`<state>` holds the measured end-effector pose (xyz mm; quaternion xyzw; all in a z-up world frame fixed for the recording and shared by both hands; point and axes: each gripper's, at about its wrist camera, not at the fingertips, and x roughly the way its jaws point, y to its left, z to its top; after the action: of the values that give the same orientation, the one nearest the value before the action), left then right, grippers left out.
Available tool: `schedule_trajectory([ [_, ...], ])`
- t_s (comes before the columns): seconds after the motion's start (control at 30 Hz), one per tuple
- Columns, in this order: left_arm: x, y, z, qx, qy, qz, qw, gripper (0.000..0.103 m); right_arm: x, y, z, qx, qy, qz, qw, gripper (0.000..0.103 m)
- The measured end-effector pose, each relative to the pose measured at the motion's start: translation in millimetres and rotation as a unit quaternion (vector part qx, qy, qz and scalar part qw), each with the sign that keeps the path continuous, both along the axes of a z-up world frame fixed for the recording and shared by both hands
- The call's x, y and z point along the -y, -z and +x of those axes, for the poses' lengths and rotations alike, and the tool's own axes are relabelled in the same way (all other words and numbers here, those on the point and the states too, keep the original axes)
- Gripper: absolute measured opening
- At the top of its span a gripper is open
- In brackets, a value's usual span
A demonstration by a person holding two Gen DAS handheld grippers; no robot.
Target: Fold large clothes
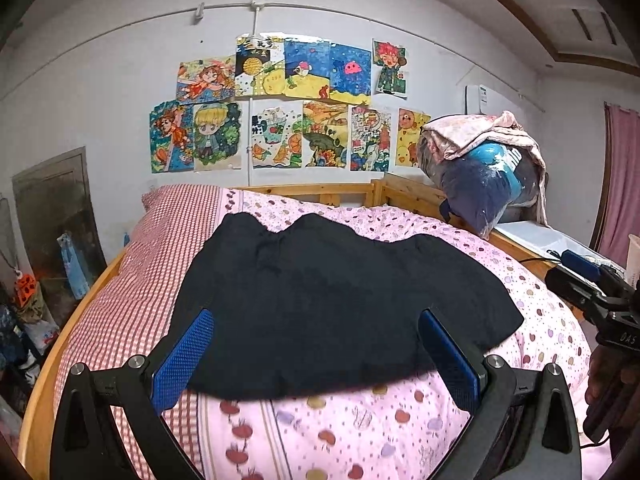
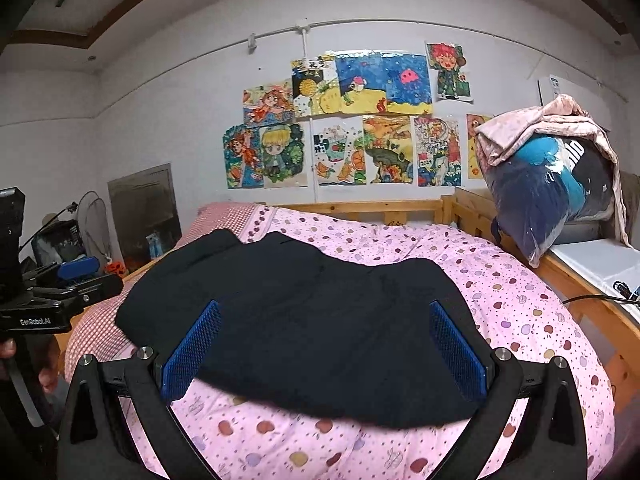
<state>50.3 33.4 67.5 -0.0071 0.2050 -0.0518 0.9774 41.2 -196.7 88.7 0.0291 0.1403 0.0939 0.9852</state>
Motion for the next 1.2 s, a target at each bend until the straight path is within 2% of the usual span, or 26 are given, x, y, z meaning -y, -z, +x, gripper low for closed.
schedule_trajectory([
  [0.5, 0.3, 17.6, -46.4, 0.011, -0.008, 0.004, 0.9999, 0.103, -7.4, 12.2, -50.3, 0.012, -0.009, -0.002, 1.0, 0.101],
  [0.73, -7.6, 27.7, -53.1, 0.019, -0.013, -0.001, 0.9997, 0.103, -19.9, 19.1, -69.0, 0.032, -0.009, -0.02, 0.999, 0.101],
  [1.03, -10.5, 51.1, -57.5, 0.03, -0.024, 0.009, 0.9992, 0.103, -14.4, 33.9, -75.5, 0.042, 0.015, -0.006, 0.999, 0.101],
  [1.2, -14.1, 61.8, -51.0, 0.018, -0.028, 0.007, 0.9994, 0.103, -12.1, 45.4, -72.8, 0.042, 0.026, -0.006, 0.999, 0.101],
])
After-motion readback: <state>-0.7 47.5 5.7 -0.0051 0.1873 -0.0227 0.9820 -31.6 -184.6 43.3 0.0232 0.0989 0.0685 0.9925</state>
